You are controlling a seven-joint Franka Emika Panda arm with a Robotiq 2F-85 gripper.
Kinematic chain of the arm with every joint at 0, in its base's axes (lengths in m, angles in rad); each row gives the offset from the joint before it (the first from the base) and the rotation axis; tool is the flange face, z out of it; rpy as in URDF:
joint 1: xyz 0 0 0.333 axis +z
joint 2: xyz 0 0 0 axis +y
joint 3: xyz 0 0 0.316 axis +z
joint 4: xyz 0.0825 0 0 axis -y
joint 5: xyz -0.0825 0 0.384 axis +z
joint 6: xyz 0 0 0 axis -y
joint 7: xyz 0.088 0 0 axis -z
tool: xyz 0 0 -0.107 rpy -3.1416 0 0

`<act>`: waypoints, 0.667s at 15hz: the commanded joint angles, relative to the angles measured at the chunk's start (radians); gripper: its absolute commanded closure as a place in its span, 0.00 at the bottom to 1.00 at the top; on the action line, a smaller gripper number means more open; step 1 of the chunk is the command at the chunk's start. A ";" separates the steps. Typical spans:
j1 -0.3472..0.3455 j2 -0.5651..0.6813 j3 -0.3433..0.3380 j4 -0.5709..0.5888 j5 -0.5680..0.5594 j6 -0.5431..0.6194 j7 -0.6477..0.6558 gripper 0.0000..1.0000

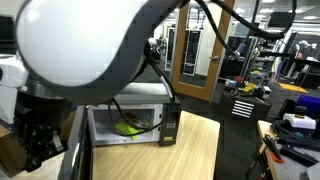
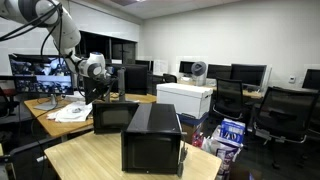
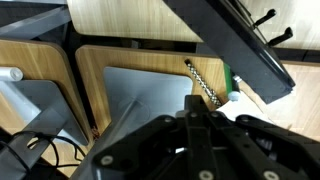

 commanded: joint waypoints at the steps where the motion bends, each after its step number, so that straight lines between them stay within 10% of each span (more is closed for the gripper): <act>1: -0.013 0.021 -0.011 -0.006 -0.049 0.003 0.017 0.99; 10: -0.074 -0.016 -0.145 -0.122 -0.114 0.057 0.075 0.99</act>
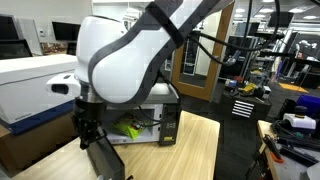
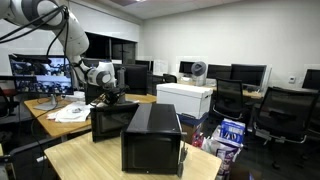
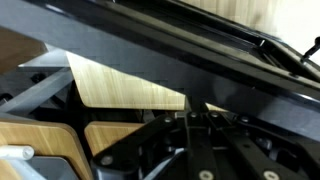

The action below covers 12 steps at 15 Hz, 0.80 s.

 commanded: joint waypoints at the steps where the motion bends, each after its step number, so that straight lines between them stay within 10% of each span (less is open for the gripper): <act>1: -0.025 -0.068 -0.070 -0.093 -0.077 0.044 0.074 0.99; 7: 0.003 -0.103 -0.269 -0.173 -0.278 0.041 0.247 0.99; 12: 0.010 -0.139 -0.295 -0.234 -0.408 0.021 0.359 0.99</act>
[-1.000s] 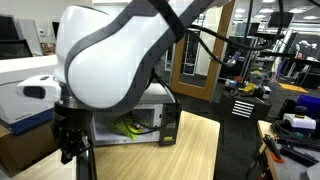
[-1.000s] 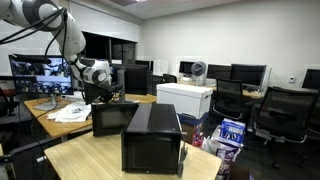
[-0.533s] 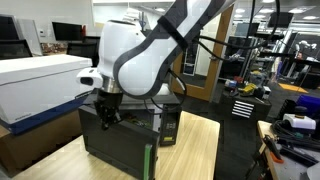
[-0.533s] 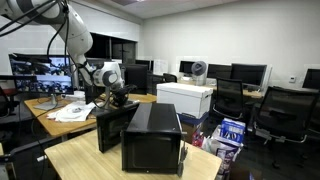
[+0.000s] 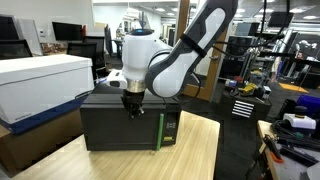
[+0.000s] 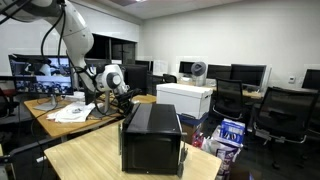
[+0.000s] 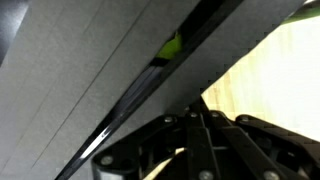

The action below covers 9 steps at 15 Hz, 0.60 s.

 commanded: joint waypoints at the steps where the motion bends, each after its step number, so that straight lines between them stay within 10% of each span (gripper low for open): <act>1: 0.047 -0.053 -0.084 -0.061 -0.137 -0.015 0.131 0.99; 6: 0.095 -0.059 -0.169 -0.052 -0.370 -0.045 0.379 0.99; 9: 0.057 -0.083 -0.097 -0.064 -0.409 -0.082 0.410 0.99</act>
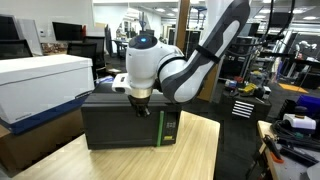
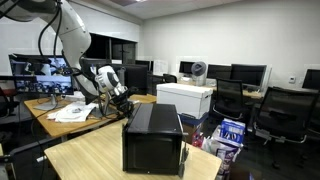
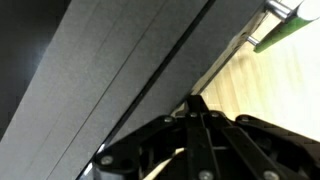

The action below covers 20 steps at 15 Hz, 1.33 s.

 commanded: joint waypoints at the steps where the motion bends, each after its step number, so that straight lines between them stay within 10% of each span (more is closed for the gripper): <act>1: -0.140 -0.090 0.166 -0.076 0.056 -0.070 -0.140 0.97; 2: -0.164 -0.104 0.212 -0.099 0.089 -0.076 -0.187 0.73; 7: -0.335 -0.198 0.460 -0.214 0.516 -0.155 -0.448 0.44; 13: -0.362 -0.295 0.435 -0.307 0.798 -0.071 -0.389 0.02; 20: -0.339 -0.383 0.335 -0.398 0.846 0.031 -0.179 0.00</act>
